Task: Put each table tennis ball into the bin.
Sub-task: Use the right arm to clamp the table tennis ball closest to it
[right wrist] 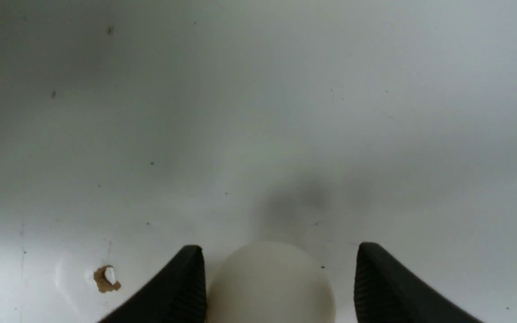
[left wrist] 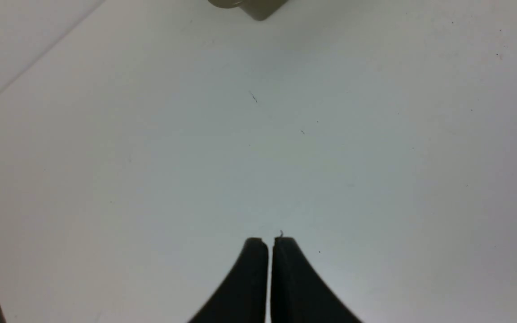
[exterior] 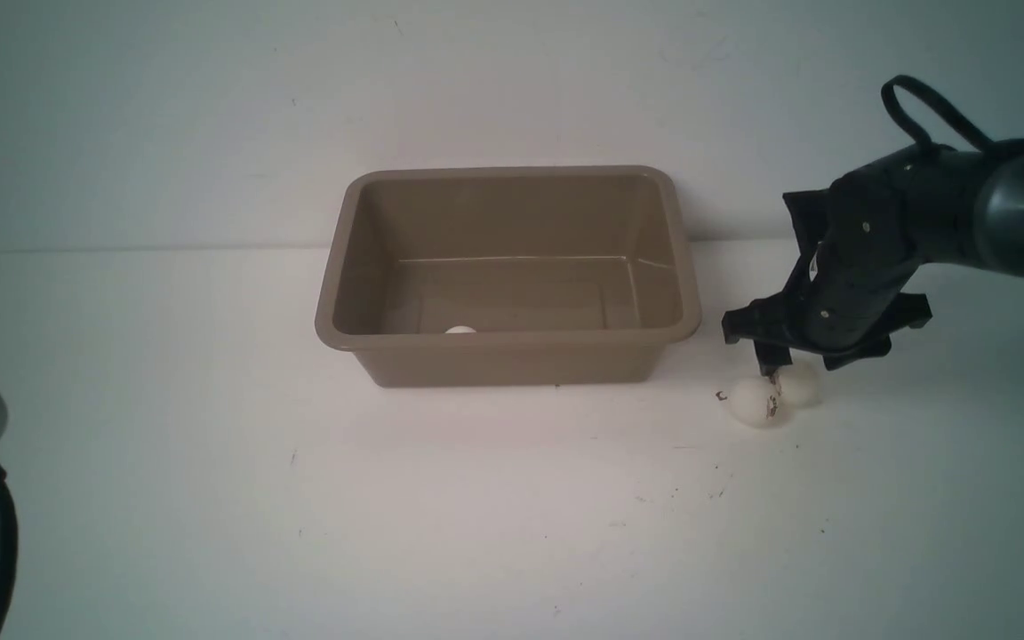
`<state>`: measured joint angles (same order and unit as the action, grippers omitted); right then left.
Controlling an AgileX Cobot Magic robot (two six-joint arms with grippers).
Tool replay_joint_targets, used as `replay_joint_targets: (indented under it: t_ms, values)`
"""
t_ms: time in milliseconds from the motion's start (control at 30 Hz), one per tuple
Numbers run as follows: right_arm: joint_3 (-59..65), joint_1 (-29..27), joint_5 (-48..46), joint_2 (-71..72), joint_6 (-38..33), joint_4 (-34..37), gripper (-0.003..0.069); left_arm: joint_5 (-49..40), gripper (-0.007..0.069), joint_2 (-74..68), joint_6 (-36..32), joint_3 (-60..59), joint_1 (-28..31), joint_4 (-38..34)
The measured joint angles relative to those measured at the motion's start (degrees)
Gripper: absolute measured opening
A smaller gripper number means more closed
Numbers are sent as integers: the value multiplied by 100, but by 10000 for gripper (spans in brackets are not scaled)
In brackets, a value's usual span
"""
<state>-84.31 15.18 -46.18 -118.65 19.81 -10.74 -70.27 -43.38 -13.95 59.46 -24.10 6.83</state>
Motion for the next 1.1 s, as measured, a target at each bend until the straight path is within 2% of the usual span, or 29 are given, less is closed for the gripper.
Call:
replay_joint_targets:
  t_ms: [500,667,800,1100]
  values:
    - [0,0,-149,-224,-6,0,405,0,-4,0,-74,0,0,0]
    - [0,0,-121,-260,-8,-75,358,0,-4,0,-86,0,0,0]
    - [0,0,-108,-246,-8,-257,358,0,-4,0,-86,0,0,0]
    - [-423,0,-277,463,-121,-407,358,0,-4,0,-86,0,0,6]
